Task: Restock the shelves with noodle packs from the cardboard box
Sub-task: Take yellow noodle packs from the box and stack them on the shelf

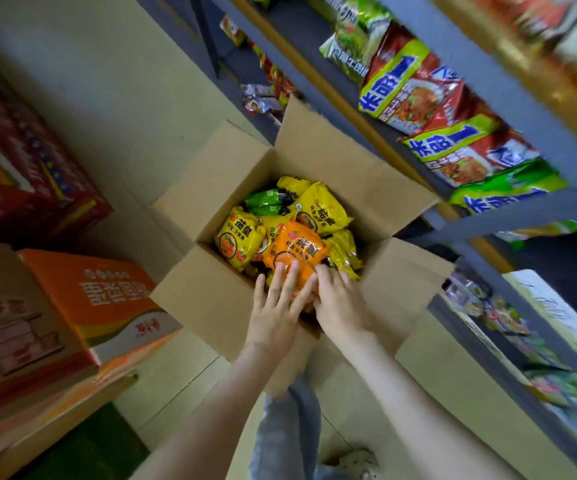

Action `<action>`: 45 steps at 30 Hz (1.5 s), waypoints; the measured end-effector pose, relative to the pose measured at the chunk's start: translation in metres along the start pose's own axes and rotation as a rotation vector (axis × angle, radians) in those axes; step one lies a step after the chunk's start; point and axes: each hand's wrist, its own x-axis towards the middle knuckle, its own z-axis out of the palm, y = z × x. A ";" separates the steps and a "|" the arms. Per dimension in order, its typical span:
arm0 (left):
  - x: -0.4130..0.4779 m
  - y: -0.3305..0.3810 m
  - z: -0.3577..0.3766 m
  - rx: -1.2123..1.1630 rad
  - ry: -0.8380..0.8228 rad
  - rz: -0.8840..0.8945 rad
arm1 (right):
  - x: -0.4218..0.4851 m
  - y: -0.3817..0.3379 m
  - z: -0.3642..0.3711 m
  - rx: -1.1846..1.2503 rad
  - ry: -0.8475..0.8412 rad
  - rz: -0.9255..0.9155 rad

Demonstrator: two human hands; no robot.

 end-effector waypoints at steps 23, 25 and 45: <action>-0.007 0.386 -0.399 -0.244 0.433 0.676 | -0.432 0.161 -0.385 -0.300 0.695 0.106; -0.005 0.416 -0.415 -0.267 0.478 0.736 | -0.458 0.177 -0.401 -0.320 0.760 0.141; 0.124 0.643 -0.498 -0.451 0.879 1.093 | -0.528 0.358 -0.545 -0.722 1.194 0.262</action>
